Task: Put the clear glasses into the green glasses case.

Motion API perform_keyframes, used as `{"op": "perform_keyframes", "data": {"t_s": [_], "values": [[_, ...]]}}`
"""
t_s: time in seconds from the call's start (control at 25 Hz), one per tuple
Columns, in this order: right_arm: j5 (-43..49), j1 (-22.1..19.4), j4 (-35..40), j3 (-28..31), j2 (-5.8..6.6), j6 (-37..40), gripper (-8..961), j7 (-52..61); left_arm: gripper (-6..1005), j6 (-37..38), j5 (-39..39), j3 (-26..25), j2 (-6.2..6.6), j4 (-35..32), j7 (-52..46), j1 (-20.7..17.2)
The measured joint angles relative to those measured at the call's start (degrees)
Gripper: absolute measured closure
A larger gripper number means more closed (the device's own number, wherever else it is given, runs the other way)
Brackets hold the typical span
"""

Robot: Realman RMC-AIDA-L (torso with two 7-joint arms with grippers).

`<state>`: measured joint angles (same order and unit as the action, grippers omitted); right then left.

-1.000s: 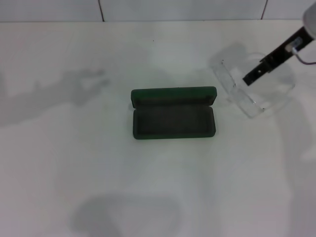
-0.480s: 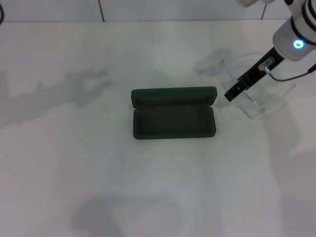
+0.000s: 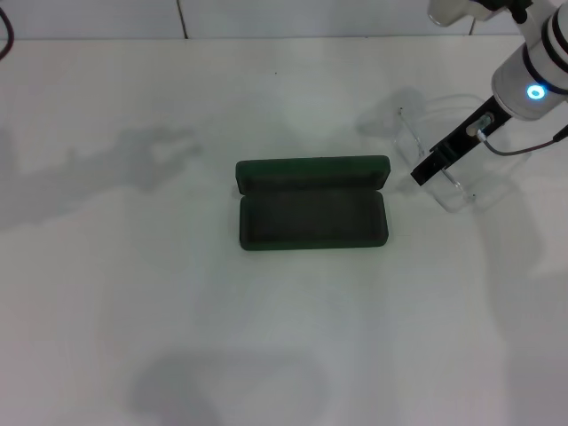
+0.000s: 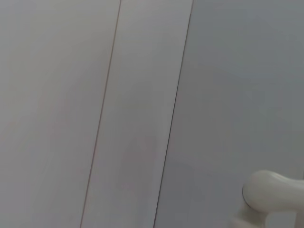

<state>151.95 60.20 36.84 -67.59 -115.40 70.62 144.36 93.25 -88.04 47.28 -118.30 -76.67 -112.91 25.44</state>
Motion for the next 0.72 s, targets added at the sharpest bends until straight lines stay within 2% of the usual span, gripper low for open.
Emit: {"op": "perform_keyframes", "data": {"t_s": [0.2, 0.52, 0.72], "values": [[0.0, -0.2, -0.4, -0.1, 0.00, -1.3, 347, -0.5, 673, 0.0, 0.1, 0.0, 0.00, 0.1, 0.2, 0.0], [0.0, -0.4, -0.4, 0.0, 0.06, -2.4, 553, -2.4, 672, 0.0, -0.1, 0.0, 0.04, 0.5, 0.7, -0.1], [0.0, -0.8, -0.2, -0.1, 0.03, -3.2, 767, -4.6, 672, 0.0, -0.1, -0.1, 0.08, 0.6, 0.7, -0.1]]}}
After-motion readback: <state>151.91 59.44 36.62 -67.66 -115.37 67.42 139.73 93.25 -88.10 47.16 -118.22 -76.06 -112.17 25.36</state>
